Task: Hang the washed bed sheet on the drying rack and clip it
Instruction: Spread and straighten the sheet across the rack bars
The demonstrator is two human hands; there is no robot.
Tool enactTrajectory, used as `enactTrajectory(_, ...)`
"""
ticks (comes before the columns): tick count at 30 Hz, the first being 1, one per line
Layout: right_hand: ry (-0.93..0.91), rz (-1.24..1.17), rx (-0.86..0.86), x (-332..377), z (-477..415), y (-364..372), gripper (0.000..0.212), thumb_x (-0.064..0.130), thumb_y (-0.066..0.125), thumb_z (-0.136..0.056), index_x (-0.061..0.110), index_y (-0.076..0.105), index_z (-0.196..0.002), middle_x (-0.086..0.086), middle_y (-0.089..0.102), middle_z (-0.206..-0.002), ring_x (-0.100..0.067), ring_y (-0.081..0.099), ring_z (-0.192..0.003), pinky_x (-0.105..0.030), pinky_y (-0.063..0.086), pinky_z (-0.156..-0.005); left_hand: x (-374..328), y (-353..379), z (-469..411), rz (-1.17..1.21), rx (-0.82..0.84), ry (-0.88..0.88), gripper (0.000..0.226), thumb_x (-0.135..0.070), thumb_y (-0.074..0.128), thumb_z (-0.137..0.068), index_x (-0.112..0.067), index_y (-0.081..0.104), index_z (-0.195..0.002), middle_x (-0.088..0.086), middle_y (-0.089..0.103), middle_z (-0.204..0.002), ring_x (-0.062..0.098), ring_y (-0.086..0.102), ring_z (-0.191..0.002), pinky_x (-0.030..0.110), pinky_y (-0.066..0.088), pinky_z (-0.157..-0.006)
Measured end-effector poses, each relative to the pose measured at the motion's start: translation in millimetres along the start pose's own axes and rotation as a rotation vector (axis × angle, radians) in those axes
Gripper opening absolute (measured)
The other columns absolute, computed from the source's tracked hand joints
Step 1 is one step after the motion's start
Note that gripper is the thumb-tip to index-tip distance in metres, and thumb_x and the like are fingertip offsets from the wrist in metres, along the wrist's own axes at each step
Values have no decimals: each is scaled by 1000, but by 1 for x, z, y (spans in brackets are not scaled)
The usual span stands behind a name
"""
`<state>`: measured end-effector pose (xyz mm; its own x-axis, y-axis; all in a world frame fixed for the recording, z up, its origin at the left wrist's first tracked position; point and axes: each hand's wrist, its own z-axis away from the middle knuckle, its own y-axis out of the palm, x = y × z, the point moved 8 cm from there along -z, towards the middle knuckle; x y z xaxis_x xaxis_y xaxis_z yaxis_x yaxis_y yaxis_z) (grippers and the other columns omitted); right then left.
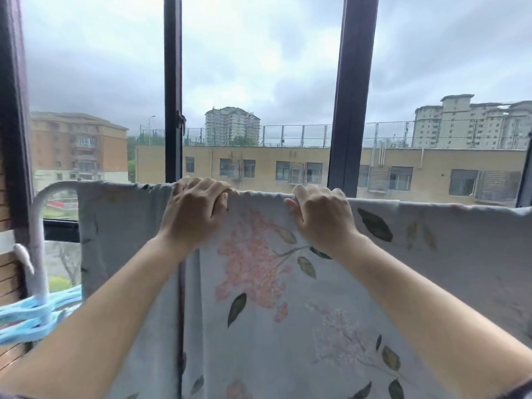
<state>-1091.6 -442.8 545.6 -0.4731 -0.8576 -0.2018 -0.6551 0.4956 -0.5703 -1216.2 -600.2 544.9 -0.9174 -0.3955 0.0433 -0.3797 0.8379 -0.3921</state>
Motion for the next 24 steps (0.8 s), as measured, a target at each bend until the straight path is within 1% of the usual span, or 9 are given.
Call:
enactTrajectory(3, 19, -23, 32, 33, -10, 3, 37, 43, 31, -98, 14, 54, -103, -5, 62, -96, -25, 56, -88, -41, 37, -87, 44, -15, 8, 6, 6, -38, 33, -28, 39, -93, -16, 63, -112, 1, 66, -112, 26, 56, -105, 42, 35, -94)
enactTrajectory(7, 56, -63, 45, 94, -29, 12, 38, 45, 32, -98, 15, 54, -107, -4, 61, -103, -24, 55, -95, -40, 34, -91, 121, -38, 26, 16, 69, -104, 28, -20, 45, -92, -16, 60, -116, 2, 63, -116, 26, 55, -108, 44, 38, -94)
enactTrajectory(11, 96, -34, 80, 144, -46, 23, 40, 45, 33, -97, 14, 51, -116, -7, 58, -112, -27, 51, -105, -42, 30, -95, 175, -62, 48, 14, 44, -166, 23, -17, 51, -87, -13, 60, -108, 6, 59, -110, 30, 56, -100, 44, 50, -82)
enactTrajectory(14, 128, -42, 96, 174, -55, 29, 42, 45, 33, -97, 15, 47, -122, -8, 56, -116, -29, 49, -110, -47, 29, -101, 217, -69, 65, 57, 42, -314, 19, -13, 56, -85, -9, 62, -102, 11, 60, -103, 30, 57, -95, 39, 48, -80)
enactTrajectory(16, 141, -60, 102, 184, -58, 30, 41, 43, 34, -96, 15, 46, -124, -8, 54, -117, -30, 48, -112, -50, 26, -103, 235, -62, 74, 162, 92, -455, 24, -14, 57, -85, -7, 59, -108, 9, 61, -102, 29, 58, -95, 36, 46, -80)
enactTrajectory(19, 124, -69, 100, 197, -64, 32, 39, 38, 34, -96, 15, 44, -127, -9, 53, -117, -30, 47, -112, -50, 25, -103, 257, -54, 86, 306, 178, -733, 28, -23, 57, -88, -11, 51, -113, 2, 57, -104, 21, 54, -93, 30, 41, -77)
enactTrajectory(21, 99, -75, 96, 205, -67, 33, 39, 37, 36, -96, 16, 45, -127, -9, 53, -118, -30, 46, -114, -48, 25, -102, 259, -48, 89, 479, 213, -817, 17, -27, 58, -89, -14, 56, -101, 3, 62, -95, 23, 60, -89, 32, 48, -76)
enactTrajectory(23, 66, -70, 96, 212, -71, 34, 40, 40, 37, -95, 17, 47, -127, -8, 53, -119, -30, 46, -114, -48, 26, -102, 250, -39, 88, 796, 262, -880, 11, -25, 58, -92, -15, 61, -88, 6, 66, -87, 25, 65, -85, 36, 56, -74)
enactTrajectory(24, 44, -59, 98, 218, -74, 35, 41, 41, 37, -95, 17, 48, -126, -8, 53, -119, -30, 47, -114, -48, 26, -102, 247, -37, 88, 929, 281, -913, 12, -23, 56, -93, -16, 63, -86, 5, 66, -85, 22, 64, -80, 32, 57, -69)
